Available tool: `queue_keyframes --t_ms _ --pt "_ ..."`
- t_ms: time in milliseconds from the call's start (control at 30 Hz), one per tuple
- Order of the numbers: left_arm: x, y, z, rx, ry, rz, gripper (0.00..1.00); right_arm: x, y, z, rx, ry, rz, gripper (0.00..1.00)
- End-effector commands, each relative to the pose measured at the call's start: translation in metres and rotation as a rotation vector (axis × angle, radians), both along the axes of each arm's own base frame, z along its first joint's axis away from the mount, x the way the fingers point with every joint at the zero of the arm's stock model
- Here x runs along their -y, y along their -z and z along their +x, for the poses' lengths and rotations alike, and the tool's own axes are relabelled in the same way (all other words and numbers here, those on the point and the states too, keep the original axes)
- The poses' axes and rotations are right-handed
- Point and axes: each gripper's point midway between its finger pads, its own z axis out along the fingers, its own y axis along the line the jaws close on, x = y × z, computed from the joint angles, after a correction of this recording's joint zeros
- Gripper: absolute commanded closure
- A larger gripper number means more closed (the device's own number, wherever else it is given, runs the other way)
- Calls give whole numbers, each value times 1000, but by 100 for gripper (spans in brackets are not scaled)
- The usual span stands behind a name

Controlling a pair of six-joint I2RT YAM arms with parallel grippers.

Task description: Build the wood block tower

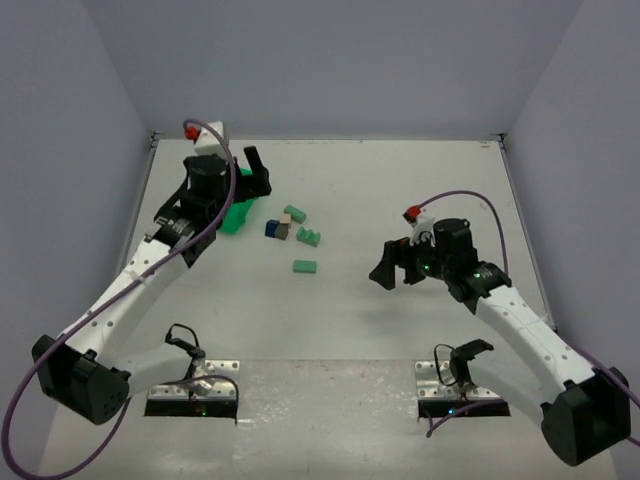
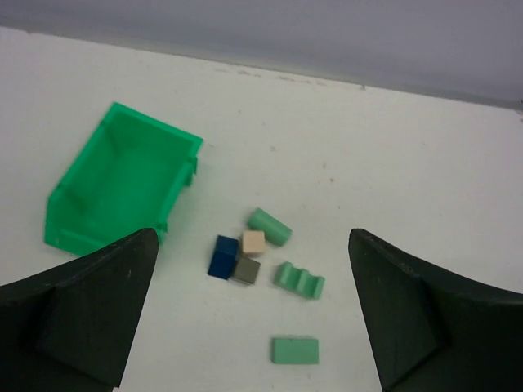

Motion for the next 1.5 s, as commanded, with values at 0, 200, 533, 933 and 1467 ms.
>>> queue_keyframes --t_ms 0,200,533,933,1467 --pt "0 53 -11 -39 -96 -79 0 -24 -21 40 149 -43 -73 1" --pt "1 78 -39 -32 -62 -152 0 -79 1 82 238 -193 -214 1" --pt "-6 83 -45 -4 -89 -168 0 -151 39 152 342 -330 -356 2" --pt "-3 90 -50 14 -71 -215 0 -189 100 161 196 -441 -387 20" --pt "10 94 -46 -20 -7 -205 0 -189 67 123 167 -389 -194 90"
